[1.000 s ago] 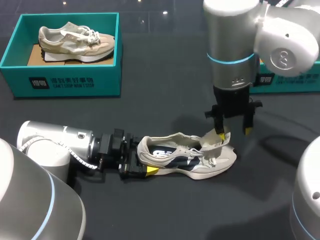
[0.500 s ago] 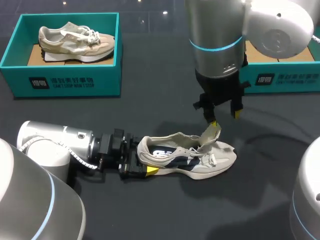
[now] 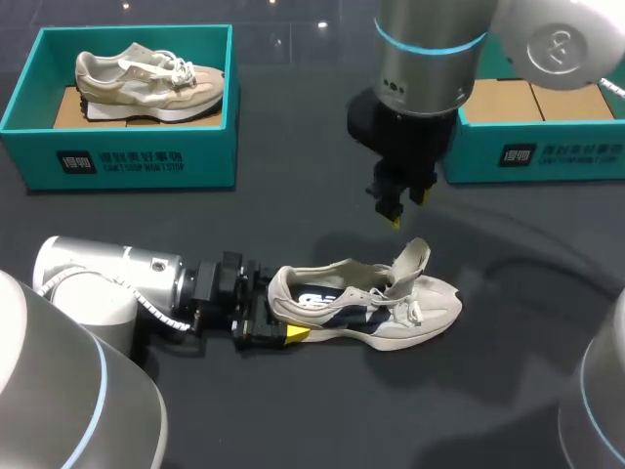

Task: Take the shoe out of the shoebox, open the shoe tongue, remove and reinsert the insole, then place the shoe into the shoebox

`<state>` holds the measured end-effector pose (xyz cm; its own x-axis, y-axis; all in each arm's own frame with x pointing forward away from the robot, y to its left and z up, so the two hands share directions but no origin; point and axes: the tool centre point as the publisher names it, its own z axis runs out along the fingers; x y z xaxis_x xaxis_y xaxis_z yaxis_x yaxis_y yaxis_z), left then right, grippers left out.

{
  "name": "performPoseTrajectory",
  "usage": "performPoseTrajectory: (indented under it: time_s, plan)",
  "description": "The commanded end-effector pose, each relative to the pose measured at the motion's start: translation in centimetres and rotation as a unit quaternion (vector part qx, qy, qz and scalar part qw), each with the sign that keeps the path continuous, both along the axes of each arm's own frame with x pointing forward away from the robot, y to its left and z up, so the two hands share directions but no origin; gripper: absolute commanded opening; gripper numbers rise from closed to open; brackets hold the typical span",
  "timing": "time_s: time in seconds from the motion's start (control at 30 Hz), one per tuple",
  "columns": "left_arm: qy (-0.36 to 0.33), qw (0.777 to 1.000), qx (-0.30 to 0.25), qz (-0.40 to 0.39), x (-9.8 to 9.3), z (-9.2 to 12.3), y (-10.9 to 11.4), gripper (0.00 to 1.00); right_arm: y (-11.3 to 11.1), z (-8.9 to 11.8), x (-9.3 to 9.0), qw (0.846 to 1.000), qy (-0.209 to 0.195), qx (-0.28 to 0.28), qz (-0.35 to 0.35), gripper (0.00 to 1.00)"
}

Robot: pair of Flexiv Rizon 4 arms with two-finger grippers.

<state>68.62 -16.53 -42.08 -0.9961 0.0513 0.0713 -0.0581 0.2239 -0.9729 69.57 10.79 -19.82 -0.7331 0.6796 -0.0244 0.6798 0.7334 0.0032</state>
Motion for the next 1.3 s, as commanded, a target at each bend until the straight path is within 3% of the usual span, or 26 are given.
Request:
performPoseTrajectory:
  time_s: [0.03,0.47,0.6,0.63,0.67,0.7,0.93,1.3]
  plan:
    - [0.000,1.000,0.000,0.000,0.0,-0.1,0.1,0.00,2.8,-1.0,1.1,0.992,0.022,-0.042,0.119,0.52]
    - [0.000,1.000,0.000,0.000,0.0,-0.1,0.1,0.00,5.9,-2.1,0.4,0.958,0.013,-0.029,0.285,0.53]
    - [0.000,1.000,0.000,0.000,0.0,-0.1,0.1,0.00,6.3,-2.5,0.4,0.948,0.018,-0.011,0.318,0.48]
    - [0.000,1.000,0.000,0.000,0.0,-0.1,0.1,0.00,6.4,-2.8,0.5,0.947,0.021,-0.009,0.321,0.35]
    - [0.000,1.000,0.000,0.000,0.0,-0.1,0.1,0.00,6.4,-3.1,0.8,0.945,0.024,-0.004,0.327,0.10]
    - [0.000,1.000,0.000,0.000,0.0,-0.1,0.1,0.00,6.4,-3.4,1.1,0.943,0.025,0.001,0.332,0.00]
    - [0.000,1.000,0.000,0.000,0.0,-0.1,0.1,0.00,6.1,-5.8,3.1,0.934,0.031,0.022,0.356,0.00]
    - [0.000,1.000,0.000,0.000,0.0,-0.1,0.1,0.00,6.1,-5.8,3.1,0.934,0.031,0.022,0.356,0.00]
